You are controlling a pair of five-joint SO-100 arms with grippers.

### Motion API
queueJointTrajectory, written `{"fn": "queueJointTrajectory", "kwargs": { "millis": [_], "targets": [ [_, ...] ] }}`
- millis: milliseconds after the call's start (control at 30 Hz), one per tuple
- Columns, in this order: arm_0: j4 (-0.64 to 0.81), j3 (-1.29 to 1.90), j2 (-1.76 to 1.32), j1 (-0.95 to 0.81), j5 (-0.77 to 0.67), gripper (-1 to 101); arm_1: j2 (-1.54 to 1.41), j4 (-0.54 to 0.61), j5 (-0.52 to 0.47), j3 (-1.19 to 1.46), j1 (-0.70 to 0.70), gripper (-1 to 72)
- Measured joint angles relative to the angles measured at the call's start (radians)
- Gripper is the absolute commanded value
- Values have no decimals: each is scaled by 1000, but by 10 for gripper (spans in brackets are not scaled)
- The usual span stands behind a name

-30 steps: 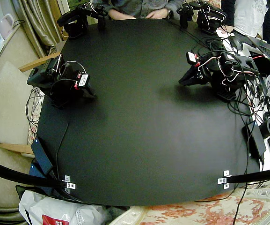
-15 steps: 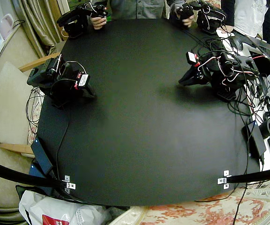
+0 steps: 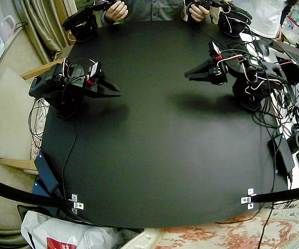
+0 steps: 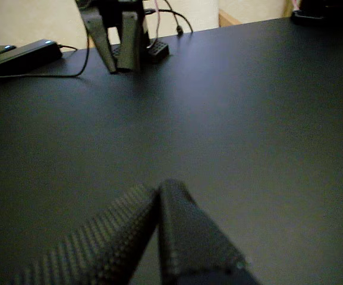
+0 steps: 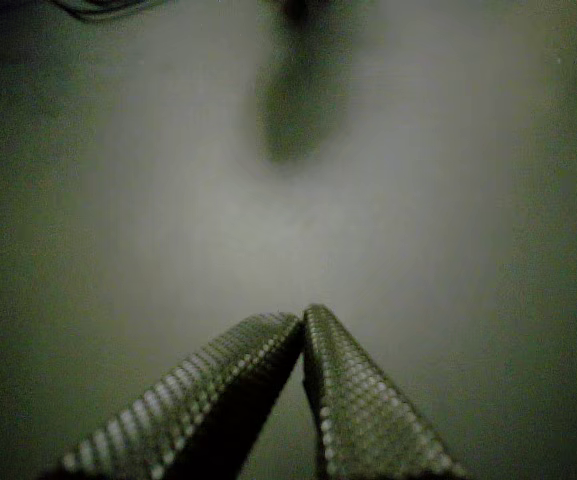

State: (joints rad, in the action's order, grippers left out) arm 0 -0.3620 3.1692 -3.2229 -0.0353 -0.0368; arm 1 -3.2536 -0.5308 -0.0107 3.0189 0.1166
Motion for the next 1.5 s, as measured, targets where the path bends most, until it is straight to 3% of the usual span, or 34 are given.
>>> {"fn": "queueJointTrajectory", "kwargs": {
  "millis": [200,600,967,1033,1067,1133,1167,1200,1267,1300,1400,1467,1500],
  "targets": [
    [0,0,0,-9,21,0,2,40,110,0,-12,-5],
    [-37,0,0,-46,34,0,2,67,147,0,-8,-5],
    [-18,0,0,-31,40,0,2,-80,46,-334,5,-5],
    [-15,0,0,-31,40,0,-8,-49,-20,-548,63,-5],
    [-15,0,0,-31,40,0,-9,31,-89,-617,158,-5],
    [-15,0,0,-31,40,0,26,44,-67,-612,178,-5],
    [-15,0,0,-31,40,0,64,-15,2,-604,143,-5],
    [-15,0,0,-31,40,0,225,-158,12,-726,121,-5],
    [-15,0,0,-31,40,0,344,-192,-41,-891,163,-5],
    [-15,0,0,-31,40,0,356,-132,-176,-1055,259,-5],
    [-15,0,0,-31,40,0,416,-187,-69,-1083,186,0],
    [-15,0,0,-31,40,0,469,-244,-34,-1086,196,102],
    [-17,0,0,-31,40,0,443,-198,-83,-1085,225,126]
  ]
}}
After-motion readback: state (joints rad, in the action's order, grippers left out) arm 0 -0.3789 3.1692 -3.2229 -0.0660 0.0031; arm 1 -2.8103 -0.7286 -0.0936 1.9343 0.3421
